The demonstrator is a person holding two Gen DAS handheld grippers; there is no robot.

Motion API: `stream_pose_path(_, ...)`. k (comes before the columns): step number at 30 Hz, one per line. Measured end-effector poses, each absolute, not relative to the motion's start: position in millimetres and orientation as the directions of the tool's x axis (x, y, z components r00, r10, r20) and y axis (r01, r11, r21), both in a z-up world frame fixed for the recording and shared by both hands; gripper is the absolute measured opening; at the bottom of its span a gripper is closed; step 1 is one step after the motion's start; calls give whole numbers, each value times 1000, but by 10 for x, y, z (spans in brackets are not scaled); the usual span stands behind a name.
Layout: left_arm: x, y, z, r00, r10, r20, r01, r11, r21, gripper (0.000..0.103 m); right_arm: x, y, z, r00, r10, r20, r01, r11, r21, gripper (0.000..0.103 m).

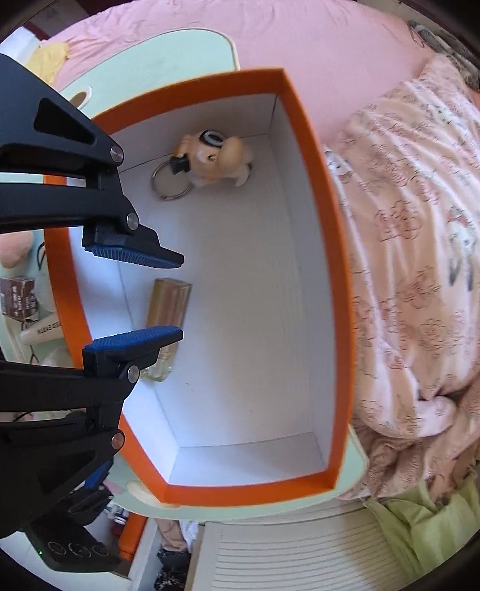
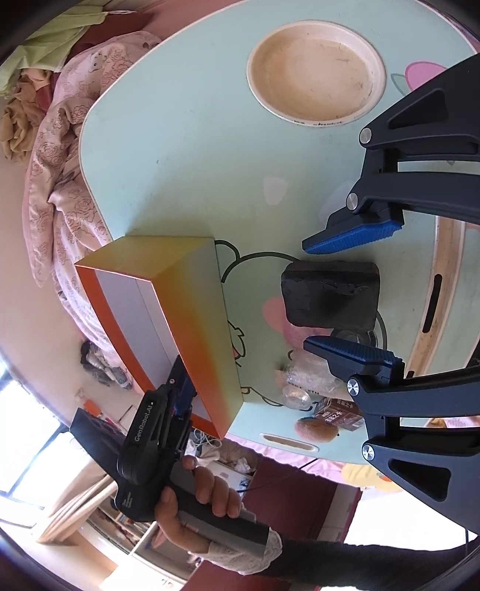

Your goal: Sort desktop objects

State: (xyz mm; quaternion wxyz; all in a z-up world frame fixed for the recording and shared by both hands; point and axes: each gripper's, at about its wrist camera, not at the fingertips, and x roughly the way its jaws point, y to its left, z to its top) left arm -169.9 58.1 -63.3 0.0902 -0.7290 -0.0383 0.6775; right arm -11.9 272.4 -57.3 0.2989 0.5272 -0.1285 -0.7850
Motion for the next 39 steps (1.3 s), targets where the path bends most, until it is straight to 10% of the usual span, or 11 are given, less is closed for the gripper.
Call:
stream_pose_path(5,-1699,752,-690,119,173,-978,-99,-978,-185,50,-120,2717,-608,-258,-611,-749,325,-785,528,46)
stream_pose_path(18,-1741,821,-765,239,236,-942,-107,-958,-267,53,-146,2770,-611,-267,-617,-740,304,-783,543,48)
stream_pose_path(26,-1907,822,-567,73,175,-982,-191,-964,-186,33,-167,2833,-609,-274,-617,-738,286,-785,550,49)
stream_pose_path(39,-1966,820,-670,72,247,-966,-42,-967,-251,43,-173,2791,-646,-264,-625,-735,287,-778,559,49)
